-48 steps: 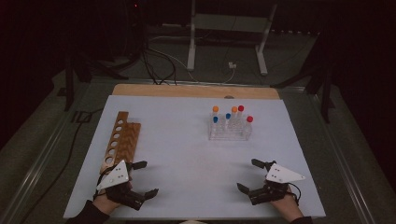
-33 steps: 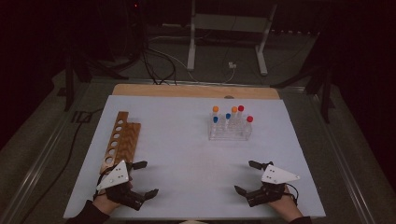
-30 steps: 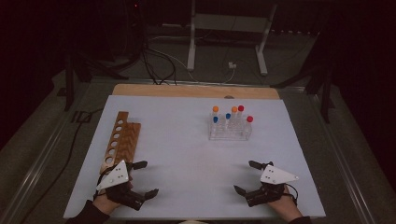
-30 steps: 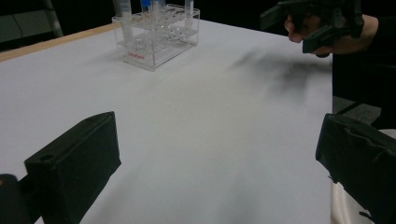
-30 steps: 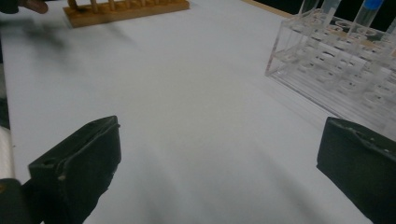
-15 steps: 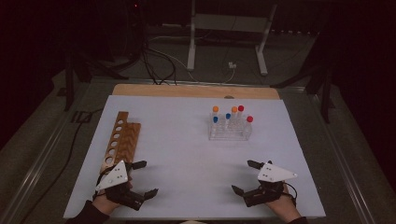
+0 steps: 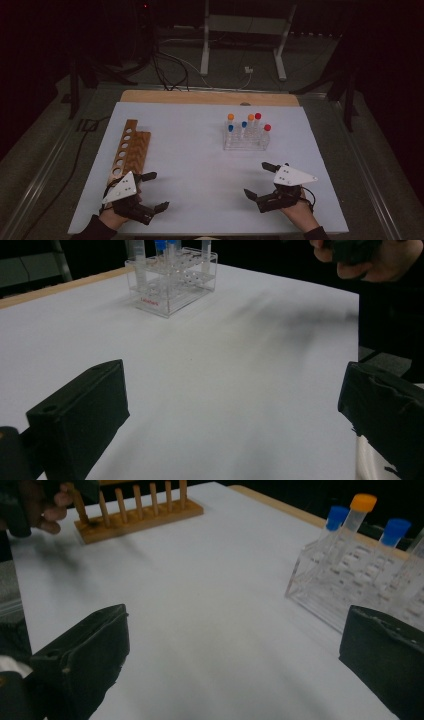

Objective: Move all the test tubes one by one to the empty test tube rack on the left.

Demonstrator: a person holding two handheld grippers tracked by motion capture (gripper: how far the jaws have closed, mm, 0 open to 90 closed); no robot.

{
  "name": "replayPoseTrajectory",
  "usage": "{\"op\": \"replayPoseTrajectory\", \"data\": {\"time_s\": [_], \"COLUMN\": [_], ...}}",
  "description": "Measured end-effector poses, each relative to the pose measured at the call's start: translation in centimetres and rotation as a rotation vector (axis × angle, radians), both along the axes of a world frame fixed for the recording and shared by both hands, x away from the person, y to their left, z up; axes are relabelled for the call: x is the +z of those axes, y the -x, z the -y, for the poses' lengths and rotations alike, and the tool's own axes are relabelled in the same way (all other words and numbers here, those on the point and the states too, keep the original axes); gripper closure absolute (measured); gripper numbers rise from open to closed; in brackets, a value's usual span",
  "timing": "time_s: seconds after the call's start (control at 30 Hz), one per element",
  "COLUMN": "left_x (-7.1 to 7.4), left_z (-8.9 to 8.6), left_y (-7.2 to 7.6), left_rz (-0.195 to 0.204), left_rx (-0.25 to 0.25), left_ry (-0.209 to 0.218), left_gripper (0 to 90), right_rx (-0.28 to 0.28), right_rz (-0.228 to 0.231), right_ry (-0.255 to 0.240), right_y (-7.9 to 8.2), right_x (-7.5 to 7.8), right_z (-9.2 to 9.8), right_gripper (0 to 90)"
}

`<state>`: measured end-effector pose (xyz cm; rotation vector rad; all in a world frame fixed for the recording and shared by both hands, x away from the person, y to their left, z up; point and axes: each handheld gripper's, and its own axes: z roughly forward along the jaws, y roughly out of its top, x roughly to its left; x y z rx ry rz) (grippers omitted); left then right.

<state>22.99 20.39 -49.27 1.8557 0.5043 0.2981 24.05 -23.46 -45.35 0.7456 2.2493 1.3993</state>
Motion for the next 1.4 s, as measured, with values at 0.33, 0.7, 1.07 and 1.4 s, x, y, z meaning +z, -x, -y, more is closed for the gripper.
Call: {"op": "replayPoseTrajectory", "data": {"time_s": [0.33,0.7,1.07,1.4], "left_x": [0.1,0.1,0.1,0.1], "left_z": [-0.1,-0.2,-0.2,-0.2], "left_y": [0.0,0.0,0.1,0.1], "left_rz": [-0.003,-0.003,-0.004,-0.004], "left_rx": [-0.001,-0.002,-0.001,-0.001], "left_ry": [0.016,0.021,0.024,0.026], "left_gripper": [0.5,0.5,0.5,0.5], "right_rx": [-0.014,-0.034,-0.082,-0.13], "right_rz": [0.034,0.045,0.038,0.005], "right_ry": [-0.022,-0.039,-0.054,-0.061], "right_y": [-1.6,-3.7,-6.4,-9.0], "right_x": [1.2,1.5,1.1,0.5], "right_z": [-1.5,-3.0,-4.4,-5.1], "right_gripper": [0.0,0.0,0.0,0.0]}}
